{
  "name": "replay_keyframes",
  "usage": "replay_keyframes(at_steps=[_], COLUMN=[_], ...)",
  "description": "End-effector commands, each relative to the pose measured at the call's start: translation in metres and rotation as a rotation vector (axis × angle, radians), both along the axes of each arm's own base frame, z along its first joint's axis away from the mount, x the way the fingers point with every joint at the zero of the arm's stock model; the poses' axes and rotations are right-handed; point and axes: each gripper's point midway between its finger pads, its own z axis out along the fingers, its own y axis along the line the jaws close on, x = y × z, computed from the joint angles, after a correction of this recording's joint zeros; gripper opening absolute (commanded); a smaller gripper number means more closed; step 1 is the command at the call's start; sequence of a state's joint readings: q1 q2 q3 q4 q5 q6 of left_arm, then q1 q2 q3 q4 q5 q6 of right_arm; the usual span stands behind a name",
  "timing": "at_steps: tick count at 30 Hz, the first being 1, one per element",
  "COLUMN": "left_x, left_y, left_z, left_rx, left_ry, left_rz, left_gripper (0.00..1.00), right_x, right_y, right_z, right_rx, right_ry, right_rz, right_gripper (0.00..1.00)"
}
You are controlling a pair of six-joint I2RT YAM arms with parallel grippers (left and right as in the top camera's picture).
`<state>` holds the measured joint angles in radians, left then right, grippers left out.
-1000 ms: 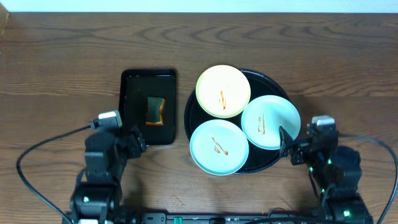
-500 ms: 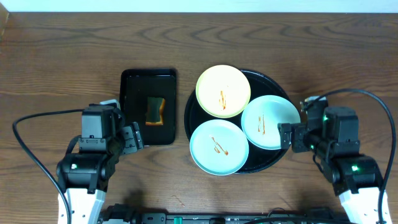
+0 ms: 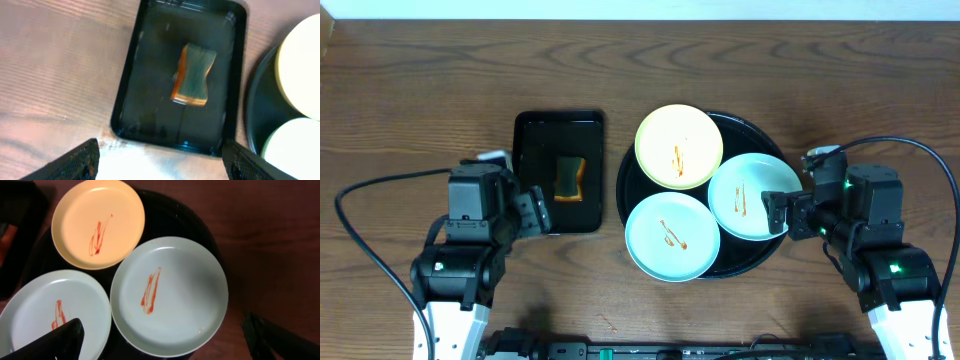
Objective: Clean dirty plates on tray and stack at the side
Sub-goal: 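Lower the left gripper onto the sponge in the black tray and grasp it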
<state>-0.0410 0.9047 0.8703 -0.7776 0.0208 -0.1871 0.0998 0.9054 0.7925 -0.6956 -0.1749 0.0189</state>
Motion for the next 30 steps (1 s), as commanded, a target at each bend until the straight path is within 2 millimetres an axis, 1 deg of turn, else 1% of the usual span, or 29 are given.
replay_keyframes(at_steps=[1, 3, 6, 11, 15, 18, 21, 26, 30], left_x=[0.014, 0.024, 0.039, 0.062, 0.075, 0.082, 0.087, 0.095, 0.101], left_y=[-0.010, -0.010, -0.011, -0.014, -0.024, -0.030, -0.028, -0.033, -0.034], left_z=[0.016, 0.019, 0.013, -0.019, -0.048, -0.067, -0.087, -0.115, -0.133], left_rx=[-0.057, -0.057, -0.056, -0.053, -0.026, 0.012, 0.072, 0.077, 0.078], left_ry=[-0.062, -0.082, -0.062, 0.035, 0.102, 0.142, 0.183, 0.233, 0.253], left_rz=[-0.027, -0.027, -0.026, -0.031, -0.090, -0.110, -0.100, -0.112, -0.112], left_gripper=[0.79, 0.79, 0.77, 0.76, 0.72, 0.71, 0.71, 0.70, 0.67], right_x=[0.006, 0.007, 0.008, 0.008, 0.010, 0.010, 0.011, 0.011, 0.010], right_y=[-0.007, -0.010, -0.010, -0.002, -0.001, -0.001, -0.001, -0.001, 0.000], right_z=[0.008, 0.006, 0.002, -0.006, -0.013, -0.018, -0.022, -0.023, -0.024], right_rx=[-0.007, -0.013, -0.013, 0.024, 0.023, 0.021, 0.019, 0.019, 0.021], right_ry=[-0.020, -0.014, 0.004, 0.043, 0.071, 0.090, 0.104, 0.108, 0.112], right_rz=[-0.050, -0.078, -0.079, -0.049, -0.048, -0.048, -0.048, -0.048, -0.046], right_gripper=[0.99, 0.99, 0.99, 0.99, 0.99, 0.99, 0.99, 0.99, 0.99])
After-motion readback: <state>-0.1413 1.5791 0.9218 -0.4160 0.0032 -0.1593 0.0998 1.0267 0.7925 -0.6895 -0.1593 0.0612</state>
